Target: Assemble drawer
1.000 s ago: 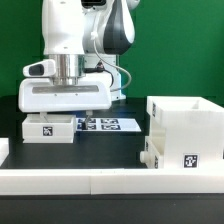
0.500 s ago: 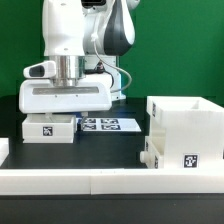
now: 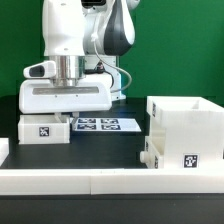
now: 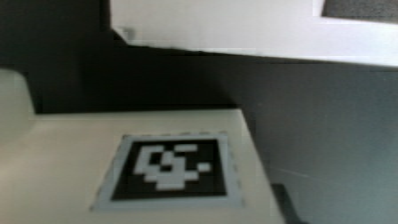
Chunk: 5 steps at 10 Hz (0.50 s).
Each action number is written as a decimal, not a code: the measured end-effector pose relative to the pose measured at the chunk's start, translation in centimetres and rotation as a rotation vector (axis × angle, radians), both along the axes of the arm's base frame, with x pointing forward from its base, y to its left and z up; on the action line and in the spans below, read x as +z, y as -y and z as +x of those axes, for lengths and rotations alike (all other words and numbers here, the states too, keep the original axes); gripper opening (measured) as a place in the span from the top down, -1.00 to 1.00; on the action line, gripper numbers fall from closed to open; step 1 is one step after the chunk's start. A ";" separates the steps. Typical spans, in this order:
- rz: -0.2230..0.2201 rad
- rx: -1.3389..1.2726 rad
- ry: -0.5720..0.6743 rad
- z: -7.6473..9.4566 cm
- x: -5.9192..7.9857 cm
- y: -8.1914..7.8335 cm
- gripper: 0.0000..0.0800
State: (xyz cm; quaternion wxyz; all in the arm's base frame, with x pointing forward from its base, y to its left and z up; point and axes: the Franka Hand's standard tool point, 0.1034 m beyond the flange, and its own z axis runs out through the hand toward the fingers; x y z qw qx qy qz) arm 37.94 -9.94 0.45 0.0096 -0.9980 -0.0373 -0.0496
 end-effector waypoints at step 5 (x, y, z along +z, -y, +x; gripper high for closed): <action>0.047 0.001 -0.030 3.4 2.1 -3.4 0.90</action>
Offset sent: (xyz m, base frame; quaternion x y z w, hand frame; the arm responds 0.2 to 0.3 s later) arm 0.0420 0.0407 0.0291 0.0294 -0.0253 0.0181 0.9991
